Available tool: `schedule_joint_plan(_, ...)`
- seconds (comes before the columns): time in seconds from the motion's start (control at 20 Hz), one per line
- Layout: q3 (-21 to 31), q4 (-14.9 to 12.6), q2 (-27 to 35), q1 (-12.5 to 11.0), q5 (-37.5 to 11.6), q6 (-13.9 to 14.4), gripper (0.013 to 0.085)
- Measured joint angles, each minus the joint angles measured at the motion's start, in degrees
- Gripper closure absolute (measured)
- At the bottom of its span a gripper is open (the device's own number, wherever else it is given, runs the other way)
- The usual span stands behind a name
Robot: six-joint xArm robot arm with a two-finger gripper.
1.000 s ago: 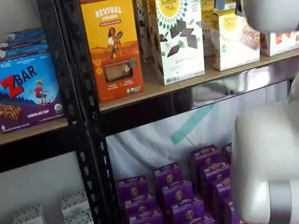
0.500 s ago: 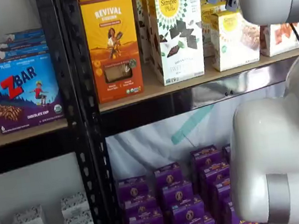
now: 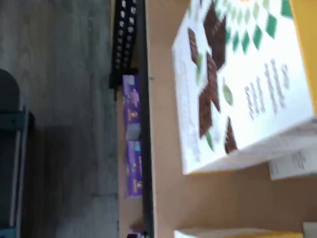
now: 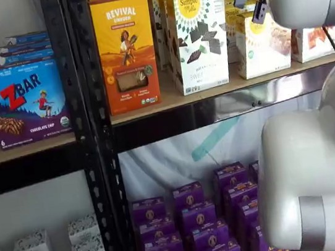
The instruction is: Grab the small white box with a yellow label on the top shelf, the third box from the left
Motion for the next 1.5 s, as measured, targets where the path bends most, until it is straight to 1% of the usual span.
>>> schedule_joint_plan(0.1, 0.9, 0.2, 0.6, -0.1, -2.0, -0.6, 0.0130)
schedule_joint_plan(0.25, 1.0, 0.1, 1.6, 0.0, -3.3, -0.9, 0.0130)
schedule_joint_plan(0.4, 0.5, -1.8, 2.7, 0.8, -3.8, -0.8, 0.0130)
schedule_joint_plan(0.75, -1.8, -6.3, 5.7, 2.8, -2.1, 0.1, 0.0130)
schedule_joint_plan(1.2, -4.9, -8.9, 8.3, 4.0, 1.0, 1.0, 0.0130)
schedule_joint_plan(1.45, -5.0, -10.3, 8.2, 4.5, 0.8, 1.2, 0.0130)
schedule_joint_plan(1.5, -4.9, -10.5, 8.1, 4.6, 0.7, 1.3, 0.0170)
